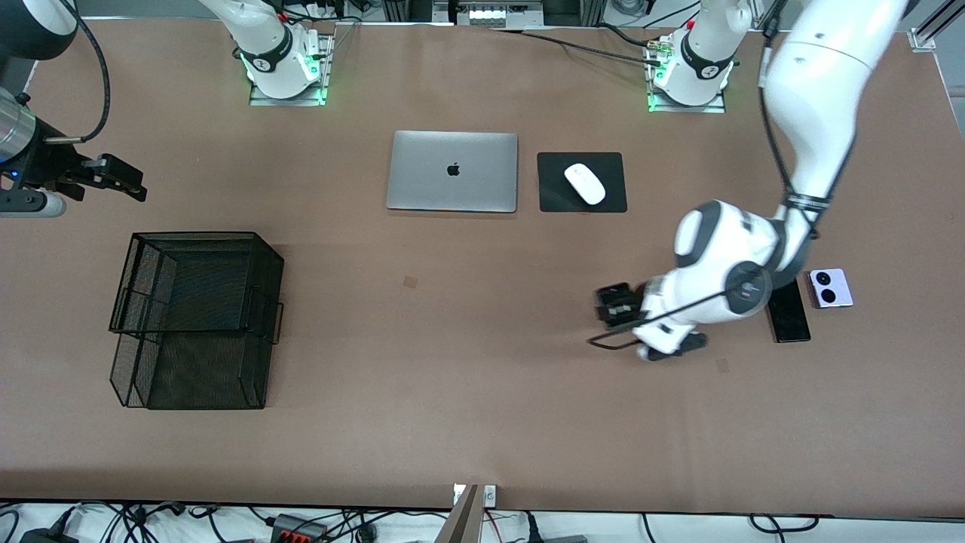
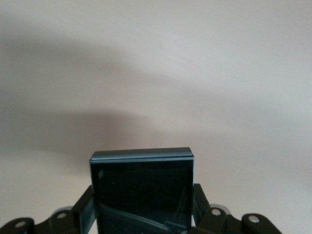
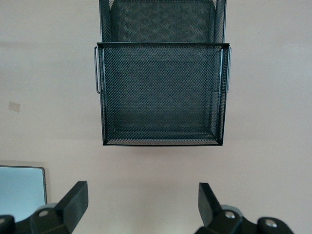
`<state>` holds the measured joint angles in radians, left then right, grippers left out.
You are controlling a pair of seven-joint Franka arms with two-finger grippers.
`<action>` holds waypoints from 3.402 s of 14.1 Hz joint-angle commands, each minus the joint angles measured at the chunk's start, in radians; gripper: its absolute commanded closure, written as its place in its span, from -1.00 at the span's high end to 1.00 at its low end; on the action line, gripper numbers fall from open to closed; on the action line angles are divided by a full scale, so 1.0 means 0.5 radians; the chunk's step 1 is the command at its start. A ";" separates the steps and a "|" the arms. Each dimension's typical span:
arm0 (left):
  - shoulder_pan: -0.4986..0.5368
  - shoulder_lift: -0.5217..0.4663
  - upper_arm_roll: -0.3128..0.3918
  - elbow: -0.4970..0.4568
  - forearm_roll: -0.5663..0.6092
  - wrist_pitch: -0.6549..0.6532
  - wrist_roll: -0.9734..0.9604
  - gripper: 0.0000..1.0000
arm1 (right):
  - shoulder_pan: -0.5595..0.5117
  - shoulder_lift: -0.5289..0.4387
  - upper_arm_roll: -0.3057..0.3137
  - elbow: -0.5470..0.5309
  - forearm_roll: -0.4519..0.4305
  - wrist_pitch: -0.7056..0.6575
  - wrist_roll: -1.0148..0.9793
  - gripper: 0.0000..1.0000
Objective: Place phones with both arms
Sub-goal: 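Carry the black flip phone toward the laptop with the left gripper, then set down the flip phone with the left gripper while the right gripper reaches it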
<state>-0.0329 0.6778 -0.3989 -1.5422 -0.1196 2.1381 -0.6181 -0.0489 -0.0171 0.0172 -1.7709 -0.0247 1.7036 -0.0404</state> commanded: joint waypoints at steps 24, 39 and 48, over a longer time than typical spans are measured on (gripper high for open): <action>-1.431 0.657 0.724 0.697 0.288 0.955 -0.402 -0.40 | 0.021 0.224 0.024 0.060 -0.006 0.007 -0.048 1.00; -1.135 0.608 0.538 0.691 0.438 0.833 -0.273 1.00 | 0.018 0.301 0.027 0.063 0.003 0.023 -0.048 1.00; -0.156 0.139 -0.083 0.544 0.696 -0.204 0.119 1.00 | 0.527 0.494 0.030 0.256 0.009 0.142 -0.020 1.00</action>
<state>-0.1778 0.8121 -0.4065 -1.1971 0.2140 2.1065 -0.5764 0.1549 0.1559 0.0386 -1.7080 -0.0225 1.7577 -0.0485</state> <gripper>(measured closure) 0.000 0.000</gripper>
